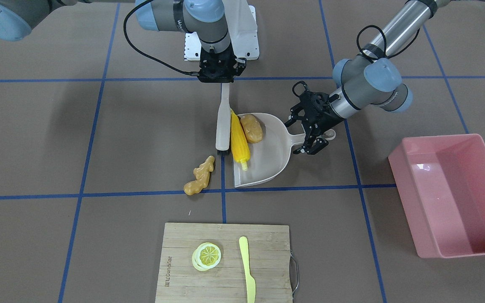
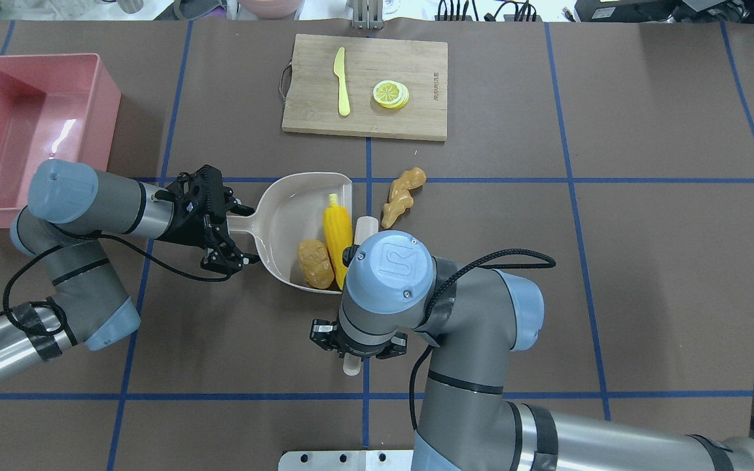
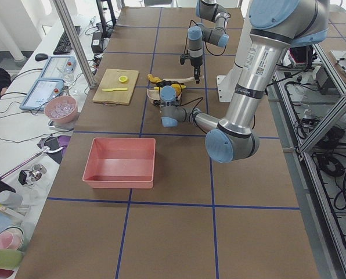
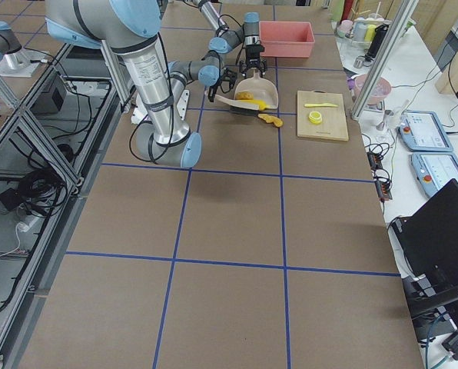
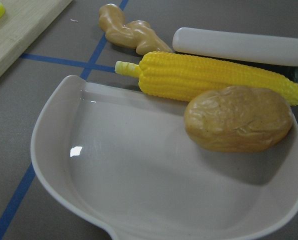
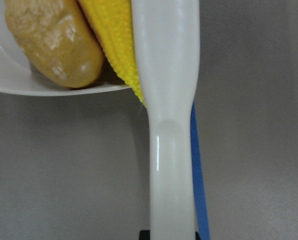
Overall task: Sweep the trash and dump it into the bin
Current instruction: 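Sweep the corn and potato into the dustpan with the right gripper's brush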
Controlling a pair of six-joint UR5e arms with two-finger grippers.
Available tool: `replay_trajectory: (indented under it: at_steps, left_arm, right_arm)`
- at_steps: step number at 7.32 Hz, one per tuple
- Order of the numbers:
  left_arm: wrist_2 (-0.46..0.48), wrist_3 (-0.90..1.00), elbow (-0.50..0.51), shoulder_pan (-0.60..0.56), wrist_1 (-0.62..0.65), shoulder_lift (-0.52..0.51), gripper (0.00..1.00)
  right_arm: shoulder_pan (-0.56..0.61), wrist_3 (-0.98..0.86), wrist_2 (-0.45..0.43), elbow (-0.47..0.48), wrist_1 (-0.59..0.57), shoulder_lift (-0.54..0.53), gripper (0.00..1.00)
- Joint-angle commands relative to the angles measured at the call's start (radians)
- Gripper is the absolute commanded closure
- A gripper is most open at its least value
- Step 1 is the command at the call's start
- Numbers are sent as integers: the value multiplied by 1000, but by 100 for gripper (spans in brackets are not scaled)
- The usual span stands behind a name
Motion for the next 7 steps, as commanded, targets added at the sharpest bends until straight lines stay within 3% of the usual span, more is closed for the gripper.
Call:
replay_trajectory:
  at_steps: [1, 3, 4, 5, 7]
  left_arm:
    - [0, -1, -1, 0, 0, 0, 3]
    - [2, -1, -1, 0, 0, 0, 3]
    - [2, -1, -1, 0, 0, 0, 3]
    - [2, -1, -1, 0, 0, 0, 3]
    - [2, -1, -1, 0, 0, 0, 3]
  right_arm:
    - [68, -2, 89, -20, -15, 23, 100]
    - [151, -89, 141, 153, -90, -102, 100]
    - [185, -188, 144, 219, -212, -102, 100]
    - [219, -308, 142, 258, -295, -118, 100]
    - [234, -518, 68, 231, -290, -173, 100]
